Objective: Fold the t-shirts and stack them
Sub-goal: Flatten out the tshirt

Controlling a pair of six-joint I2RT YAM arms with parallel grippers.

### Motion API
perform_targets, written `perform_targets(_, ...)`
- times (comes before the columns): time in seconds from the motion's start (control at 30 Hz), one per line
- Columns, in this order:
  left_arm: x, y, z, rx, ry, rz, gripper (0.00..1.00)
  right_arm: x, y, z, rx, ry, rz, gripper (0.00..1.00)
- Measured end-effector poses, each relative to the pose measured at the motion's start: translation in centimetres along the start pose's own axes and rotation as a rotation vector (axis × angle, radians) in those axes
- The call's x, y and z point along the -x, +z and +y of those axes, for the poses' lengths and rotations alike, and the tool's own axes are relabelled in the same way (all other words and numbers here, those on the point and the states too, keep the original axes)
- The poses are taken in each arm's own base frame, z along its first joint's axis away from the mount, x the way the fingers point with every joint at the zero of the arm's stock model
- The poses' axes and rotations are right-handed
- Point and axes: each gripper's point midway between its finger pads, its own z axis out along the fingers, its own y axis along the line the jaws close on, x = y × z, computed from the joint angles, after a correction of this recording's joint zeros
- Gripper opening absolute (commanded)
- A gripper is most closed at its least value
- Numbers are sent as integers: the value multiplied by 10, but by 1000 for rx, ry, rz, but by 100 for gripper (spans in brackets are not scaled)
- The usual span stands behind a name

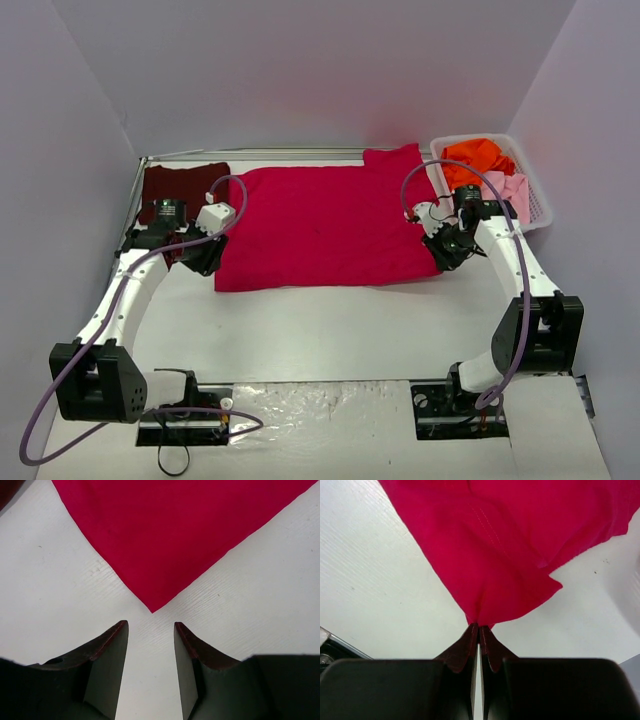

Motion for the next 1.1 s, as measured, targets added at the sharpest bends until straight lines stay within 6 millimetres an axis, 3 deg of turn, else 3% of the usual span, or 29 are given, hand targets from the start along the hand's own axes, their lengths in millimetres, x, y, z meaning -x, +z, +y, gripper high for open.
perform_targets(0.17,-1,-1,3,6,-7,-2,41,0,-5,2,2,-45,16,0)
perform_targets(0.4,-1,-1,3,4,-11,-6,41,18,-22,-3,-25,-113,-14,0)
perform_targets(0.53,-2,-1,5,7,-17,-5,41,7,-18,12,29,-162,35,10)
perform_targets(0.67,-3,0,3,1,-18,-2,42,-17,-6,37,116,-200,118,23)
perform_targets(0.8,-4,1,2,-3,-20,-1,42,-34,-5,56,190,-223,185,26)
perform_targets(1.0,-4,1,3,-1,-18,-5,43,-35,-6,52,176,-220,192,28)
perform_targets(1.1,-4,2,4,0,-18,-7,43,-24,-2,40,149,-193,172,32)
